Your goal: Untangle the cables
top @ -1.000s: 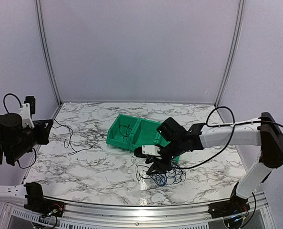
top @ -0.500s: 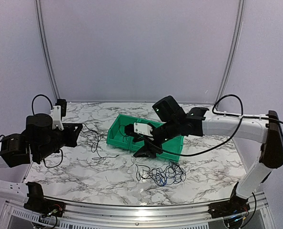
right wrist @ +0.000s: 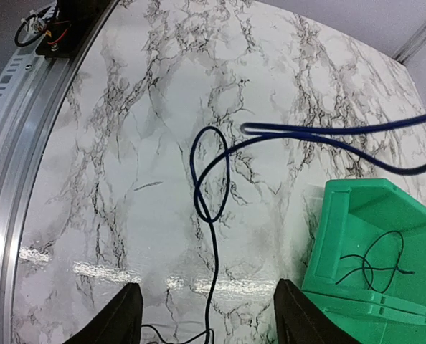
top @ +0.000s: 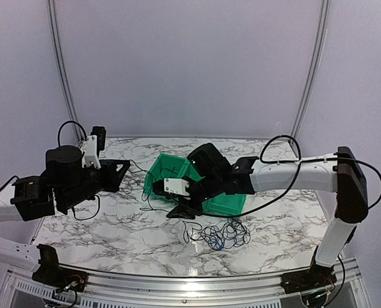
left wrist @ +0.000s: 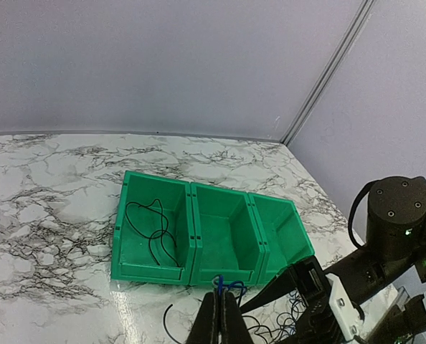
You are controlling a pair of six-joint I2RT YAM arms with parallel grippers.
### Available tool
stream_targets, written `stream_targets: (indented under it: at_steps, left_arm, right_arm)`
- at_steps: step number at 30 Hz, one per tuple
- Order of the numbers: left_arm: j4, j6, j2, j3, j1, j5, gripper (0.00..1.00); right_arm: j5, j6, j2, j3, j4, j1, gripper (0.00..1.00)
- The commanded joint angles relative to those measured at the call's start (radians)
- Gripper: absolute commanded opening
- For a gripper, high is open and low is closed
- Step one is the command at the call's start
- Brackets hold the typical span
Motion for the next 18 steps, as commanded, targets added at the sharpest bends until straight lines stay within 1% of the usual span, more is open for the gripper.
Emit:
stream_targets:
  at_steps: [1, 4, 5, 7, 8, 9, 10, 13, 15, 16, 17, 18]
  left_arm:
    - [0.039, -0.002, -0.016, 0.026, 0.000, 0.012, 0.00]
    - [0.039, -0.004, -0.028, 0.019, 0.000, 0.008, 0.00]
    - [0.039, -0.004, -0.031, 0.018, 0.000, 0.007, 0.00]
    - [0.038, -0.005, -0.037, 0.012, 0.000, 0.005, 0.00]
    - [0.037, -0.006, -0.040, 0.012, 0.000, 0.003, 0.00]
    - [0.037, -0.006, -0.041, 0.009, 0.000, 0.001, 0.00]
    - [0.036, -0.007, -0.042, 0.005, 0.000, -0.002, 0.00]
    - [0.030, -0.009, -0.044, -0.010, 0.000, -0.017, 0.00]
    - [0.025, -0.007, -0.046, -0.025, 0.002, -0.030, 0.00]
    - [0.017, -0.009, -0.044, -0.032, 0.003, -0.042, 0.05]
    - [0.002, -0.015, -0.040, -0.041, 0.005, -0.054, 0.18]
    - [-0.014, -0.024, -0.036, -0.054, 0.007, -0.065, 0.34]
  right_arm:
    - [0.022, -0.005, -0.009, -0.021, 0.071, 0.001, 0.57]
    - [0.018, -0.001, 0.011, -0.020, 0.069, 0.000, 0.53]
    - [0.013, -0.001, 0.018, -0.018, 0.066, 0.001, 0.47]
    - [0.008, 0.006, 0.025, -0.015, 0.061, 0.000, 0.23]
    - [0.003, 0.012, 0.023, -0.017, 0.065, 0.000, 0.13]
    - [-0.002, 0.015, 0.016, -0.021, 0.072, 0.000, 0.04]
    - [-0.005, 0.018, 0.008, -0.026, 0.078, -0.001, 0.00]
    - [-0.009, 0.022, -0.020, -0.037, 0.071, -0.004, 0.00]
    - [-0.039, 0.020, -0.043, -0.036, 0.040, -0.010, 0.00]
    - [-0.072, 0.020, -0.056, -0.035, 0.021, -0.010, 0.00]
    - [-0.100, 0.020, -0.075, -0.037, 0.001, -0.010, 0.00]
    - [-0.136, 0.016, -0.089, -0.035, -0.021, -0.011, 0.00]
